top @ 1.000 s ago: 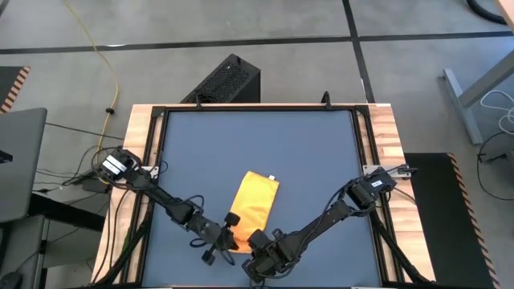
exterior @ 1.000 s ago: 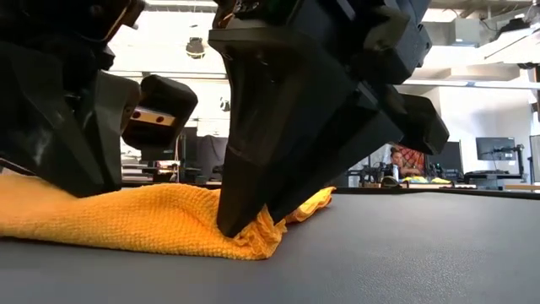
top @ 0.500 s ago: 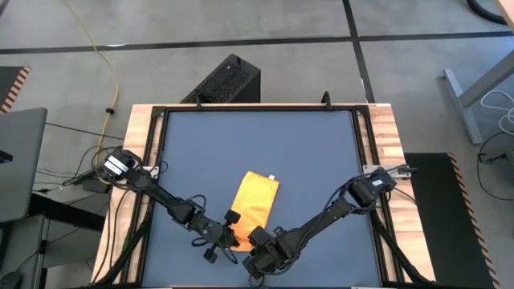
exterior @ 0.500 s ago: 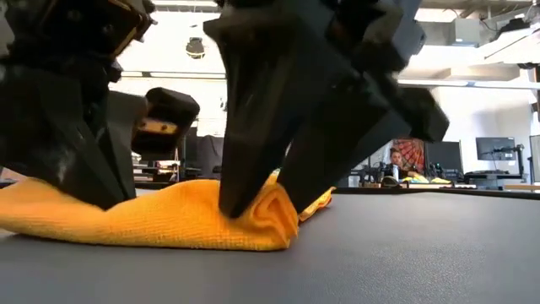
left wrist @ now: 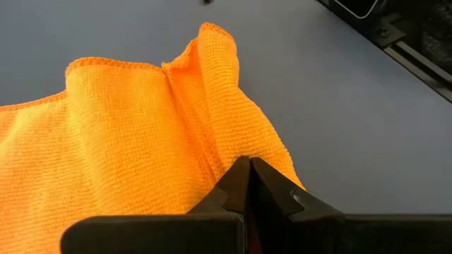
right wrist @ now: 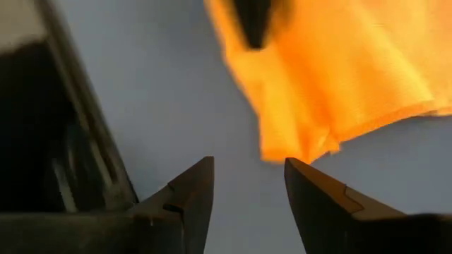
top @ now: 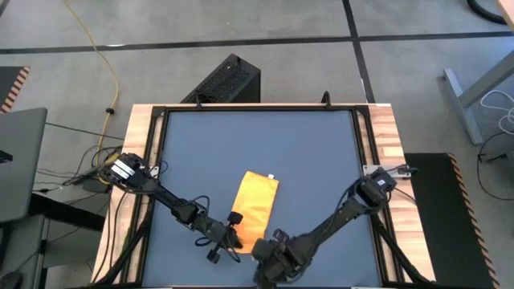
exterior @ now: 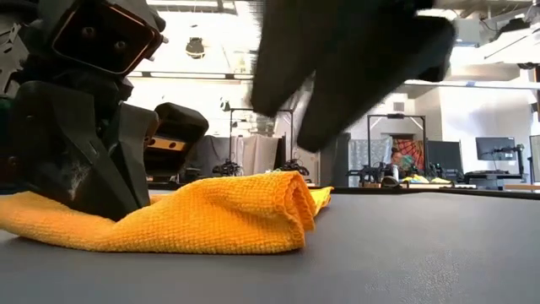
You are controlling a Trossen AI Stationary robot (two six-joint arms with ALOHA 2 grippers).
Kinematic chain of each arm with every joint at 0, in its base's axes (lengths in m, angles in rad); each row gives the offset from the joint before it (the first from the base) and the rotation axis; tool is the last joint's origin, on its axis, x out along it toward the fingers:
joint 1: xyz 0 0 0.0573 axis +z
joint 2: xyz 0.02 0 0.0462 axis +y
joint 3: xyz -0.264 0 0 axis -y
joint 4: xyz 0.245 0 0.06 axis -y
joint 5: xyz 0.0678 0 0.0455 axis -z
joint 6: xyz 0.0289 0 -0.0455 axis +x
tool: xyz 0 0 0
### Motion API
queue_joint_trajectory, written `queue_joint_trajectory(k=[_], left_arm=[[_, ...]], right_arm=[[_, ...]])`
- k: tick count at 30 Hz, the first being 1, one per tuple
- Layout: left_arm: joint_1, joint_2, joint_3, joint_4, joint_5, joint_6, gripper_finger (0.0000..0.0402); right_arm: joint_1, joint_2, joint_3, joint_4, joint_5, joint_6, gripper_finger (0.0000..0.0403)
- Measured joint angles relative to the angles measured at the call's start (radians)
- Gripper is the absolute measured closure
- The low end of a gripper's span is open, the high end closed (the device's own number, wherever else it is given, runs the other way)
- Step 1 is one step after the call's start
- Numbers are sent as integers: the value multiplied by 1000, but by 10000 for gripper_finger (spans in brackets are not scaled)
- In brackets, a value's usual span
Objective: Roll towel
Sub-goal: Roll the yellow microfiber cloth
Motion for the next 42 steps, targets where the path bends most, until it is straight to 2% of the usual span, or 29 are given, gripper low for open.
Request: queue_joint_trajectory(k=[8,13,20,29,34,38,42], left_arm=[[9,1,0,-7,16,-8,401],[12,2,0,-5,21,-8,401],[14,2,0,-12,33,-13,401],[15,2,0,-13,34,-11,402],[15,2,0,-15,35,-8,401],[16,2,0,-14,54,-8,401],[16,2,0,-11,56,-10,401]], right_arm=[[82,30,0,54,293,-420,213],[101,86,1,102,323,-636,213],[93,107,1,87,441,-661,213],[69,136,1,98,373,-661,213],[62,138,2,91,385,-654,215],[59,138,2,66,416,-623,239],[55,138,2,57,417,-607,284]])
